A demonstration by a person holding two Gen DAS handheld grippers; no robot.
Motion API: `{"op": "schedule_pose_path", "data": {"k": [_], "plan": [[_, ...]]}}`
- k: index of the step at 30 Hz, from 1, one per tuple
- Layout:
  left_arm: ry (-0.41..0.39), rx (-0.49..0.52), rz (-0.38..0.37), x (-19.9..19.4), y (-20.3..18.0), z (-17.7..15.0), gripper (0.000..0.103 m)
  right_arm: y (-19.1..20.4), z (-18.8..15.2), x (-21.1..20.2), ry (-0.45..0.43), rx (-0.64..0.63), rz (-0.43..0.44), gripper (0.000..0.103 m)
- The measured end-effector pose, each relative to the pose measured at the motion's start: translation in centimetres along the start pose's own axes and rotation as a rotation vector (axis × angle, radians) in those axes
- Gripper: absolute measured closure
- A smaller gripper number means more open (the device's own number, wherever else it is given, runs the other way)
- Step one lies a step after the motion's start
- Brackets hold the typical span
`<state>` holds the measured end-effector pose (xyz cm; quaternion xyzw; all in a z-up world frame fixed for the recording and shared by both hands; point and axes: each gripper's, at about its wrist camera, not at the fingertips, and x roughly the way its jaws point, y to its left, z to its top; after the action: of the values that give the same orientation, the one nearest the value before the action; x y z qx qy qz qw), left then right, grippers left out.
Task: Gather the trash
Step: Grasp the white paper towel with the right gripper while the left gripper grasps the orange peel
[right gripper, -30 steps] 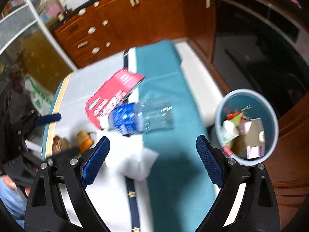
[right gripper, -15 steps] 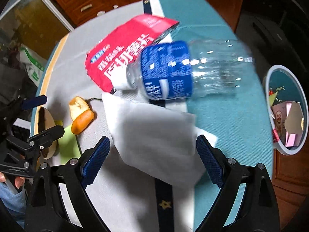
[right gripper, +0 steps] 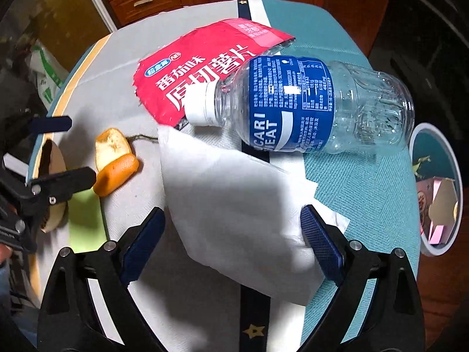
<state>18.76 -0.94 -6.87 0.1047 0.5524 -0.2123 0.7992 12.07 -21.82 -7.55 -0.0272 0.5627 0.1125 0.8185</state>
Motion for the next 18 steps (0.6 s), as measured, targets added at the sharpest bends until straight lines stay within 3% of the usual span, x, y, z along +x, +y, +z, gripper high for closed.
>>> {"op": "schedule_pose_path", "data": {"k": [2,5,6,7,13,18], "plan": [[0.003,0.004,-0.002,0.1,-0.2,-0.1,0.004,-0.2,-0.3,-0.3,-0.018,0.001,-0.033,0.029],[0.006,0.010,-0.011,0.3,-0.5,-0.1,0.004,-1.5,-0.4,-1.0,-0.036,0.034,-0.047,0.060],[0.008,0.011,-0.013,0.4,-0.6,0.0,0.004,-2.2,-0.4,-1.2,-0.039,0.051,-0.041,0.078],[0.011,0.010,-0.015,0.6,-0.7,0.0,0.004,-3.1,-0.5,-1.4,-0.039,0.078,-0.021,0.090],[0.026,0.017,-0.034,1.4,-1.0,0.4,0.004,-7.4,-1.3,-1.5,-0.022,0.261,0.125,0.093],[0.031,0.021,-0.065,2.2,-1.2,0.7,0.005,-8.6,-2.1,-1.5,-0.027,0.323,0.209,0.094]]}}
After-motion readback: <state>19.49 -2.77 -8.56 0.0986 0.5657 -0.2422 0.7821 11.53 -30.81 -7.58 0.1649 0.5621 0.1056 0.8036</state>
